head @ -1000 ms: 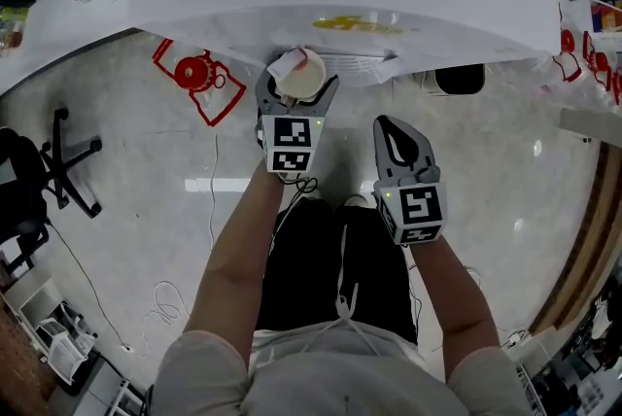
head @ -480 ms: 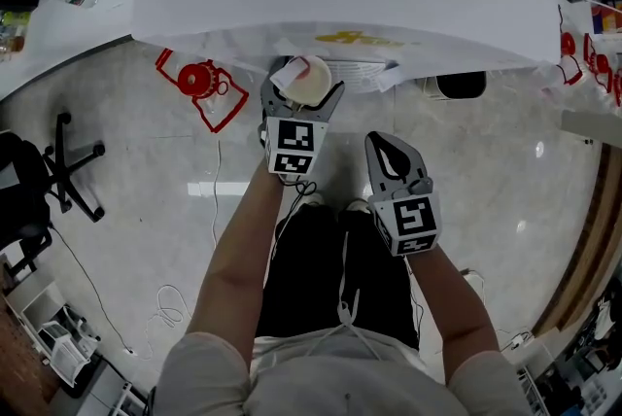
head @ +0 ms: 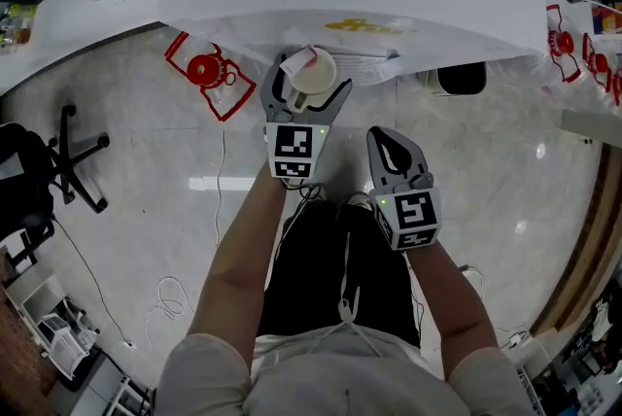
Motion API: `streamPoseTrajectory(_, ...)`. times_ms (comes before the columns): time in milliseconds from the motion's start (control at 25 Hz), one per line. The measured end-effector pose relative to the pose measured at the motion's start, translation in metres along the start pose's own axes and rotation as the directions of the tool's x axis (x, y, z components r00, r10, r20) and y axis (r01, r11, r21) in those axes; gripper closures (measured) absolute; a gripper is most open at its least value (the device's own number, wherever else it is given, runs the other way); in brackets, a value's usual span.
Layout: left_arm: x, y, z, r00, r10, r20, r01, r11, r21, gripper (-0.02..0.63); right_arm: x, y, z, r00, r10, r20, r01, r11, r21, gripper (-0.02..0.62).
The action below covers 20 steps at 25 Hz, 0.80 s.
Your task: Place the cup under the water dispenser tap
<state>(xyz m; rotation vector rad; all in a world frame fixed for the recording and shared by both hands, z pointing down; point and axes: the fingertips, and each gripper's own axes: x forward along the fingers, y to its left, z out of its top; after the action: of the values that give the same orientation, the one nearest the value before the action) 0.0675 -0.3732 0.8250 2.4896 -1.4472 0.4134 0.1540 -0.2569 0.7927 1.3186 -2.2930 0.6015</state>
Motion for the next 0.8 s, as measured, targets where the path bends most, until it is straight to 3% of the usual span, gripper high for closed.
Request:
streamPoseTrajectory(360, -0.055, -0.012, 0.039, 0.999, 0.013, -0.04, -0.015, 0.999, -0.053, 0.117, -0.03, 0.013, 0.029, 1.0, -0.016, 0.009, 0.016, 1.0, 0.026, 0.566)
streamPoseTrajectory(600, -0.103, -0.024, 0.066, 0.992, -0.003, -0.125, -0.008, 0.996, -0.093, 0.123, -0.061, 0.037, 0.065, 1.0, -0.012, 0.021, 0.011, 0.999, 0.043, 0.566)
streamPoseTrajectory(680, -0.119, -0.026, 0.075, 0.988, 0.003, -0.151, -0.022, 0.992, -0.123, 0.152, -0.073, 0.044, 0.076, 1.0, -0.019, 0.019, 0.018, 0.998, 0.058, 0.566)
streamPoseTrajectory(800, -0.143, -0.025, 0.09, 0.983, 0.046, -0.177, -0.071, 0.988, -0.136, 0.277, -0.089, 0.052, 0.088, 0.999, -0.036, 0.009, 0.035, 0.995, 0.091, 0.566)
